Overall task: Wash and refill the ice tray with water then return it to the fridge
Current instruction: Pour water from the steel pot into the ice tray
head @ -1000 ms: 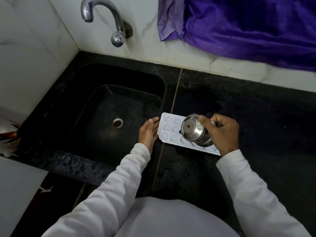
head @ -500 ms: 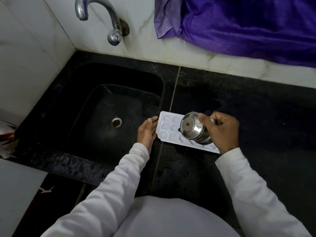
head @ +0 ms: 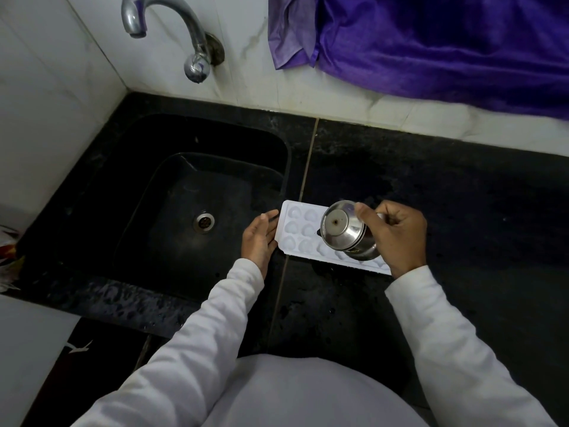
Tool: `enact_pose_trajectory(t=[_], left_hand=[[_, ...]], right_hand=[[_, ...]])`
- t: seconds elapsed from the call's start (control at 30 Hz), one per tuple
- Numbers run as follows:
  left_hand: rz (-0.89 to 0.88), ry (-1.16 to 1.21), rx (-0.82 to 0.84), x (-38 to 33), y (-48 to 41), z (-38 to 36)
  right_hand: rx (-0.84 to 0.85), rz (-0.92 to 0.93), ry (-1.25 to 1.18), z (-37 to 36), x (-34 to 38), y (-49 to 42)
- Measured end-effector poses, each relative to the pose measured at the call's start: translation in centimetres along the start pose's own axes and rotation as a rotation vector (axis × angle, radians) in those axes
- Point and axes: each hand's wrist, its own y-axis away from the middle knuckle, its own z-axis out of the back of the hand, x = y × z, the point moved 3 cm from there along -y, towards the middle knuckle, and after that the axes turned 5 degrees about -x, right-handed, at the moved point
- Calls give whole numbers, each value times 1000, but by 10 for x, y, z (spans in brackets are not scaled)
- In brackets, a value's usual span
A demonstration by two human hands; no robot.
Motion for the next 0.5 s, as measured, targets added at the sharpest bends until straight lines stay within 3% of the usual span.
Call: enact_pose_trajectory(t=[0.5], left_hand=[[-5, 9, -7, -1, 2, 0]], right_hand=[[-40, -27, 12, 18, -7, 5]])
